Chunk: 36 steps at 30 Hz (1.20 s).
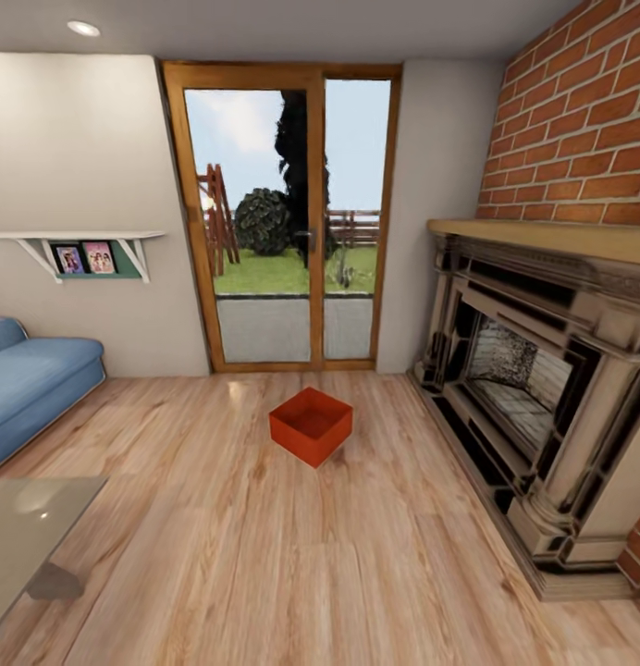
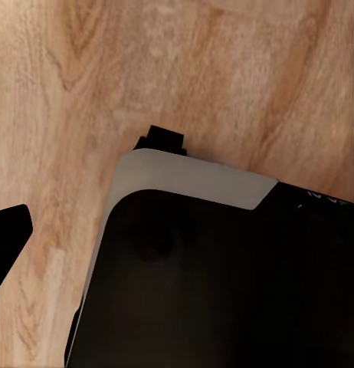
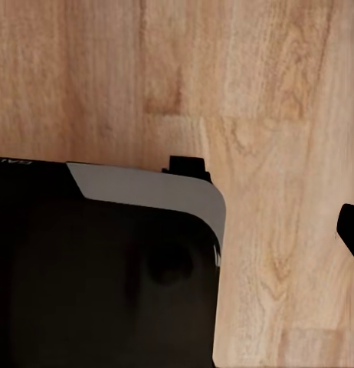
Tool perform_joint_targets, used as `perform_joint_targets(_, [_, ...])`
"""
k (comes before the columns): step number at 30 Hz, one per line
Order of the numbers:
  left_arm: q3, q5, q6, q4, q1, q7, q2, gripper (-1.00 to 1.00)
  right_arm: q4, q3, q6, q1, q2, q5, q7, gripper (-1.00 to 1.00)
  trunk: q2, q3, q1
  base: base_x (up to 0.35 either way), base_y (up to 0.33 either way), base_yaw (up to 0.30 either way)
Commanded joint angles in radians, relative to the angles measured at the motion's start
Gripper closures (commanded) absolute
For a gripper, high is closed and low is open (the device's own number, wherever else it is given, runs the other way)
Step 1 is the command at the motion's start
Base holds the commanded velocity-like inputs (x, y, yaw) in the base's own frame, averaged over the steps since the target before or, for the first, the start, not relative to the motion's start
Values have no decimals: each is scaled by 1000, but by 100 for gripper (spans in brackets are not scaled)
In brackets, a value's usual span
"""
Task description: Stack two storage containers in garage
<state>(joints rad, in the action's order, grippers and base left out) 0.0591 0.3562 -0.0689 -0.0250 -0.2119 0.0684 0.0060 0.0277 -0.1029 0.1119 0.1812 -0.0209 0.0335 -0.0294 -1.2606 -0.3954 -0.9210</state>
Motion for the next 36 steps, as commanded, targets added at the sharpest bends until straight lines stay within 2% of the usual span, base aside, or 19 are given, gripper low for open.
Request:
perform_joint_targets(1, [6,7,-6,-3,0,4,0,-100,3,-8,5,1,0,3,-3,-100,-1,-1,-1,325,0,1])
perform_joint_targets(20, [7,6,-6,-3,0,4,0,-100,3,-10,3,1,5,-1,-4,-100,-1,-1,-1,325,49,9])
perform_joint_targets(36, [7,6,-6,-3,0,4,0,-100,3,-15,3,1,4,-1,-4,-100,-1,-1,-1,325,100,246])
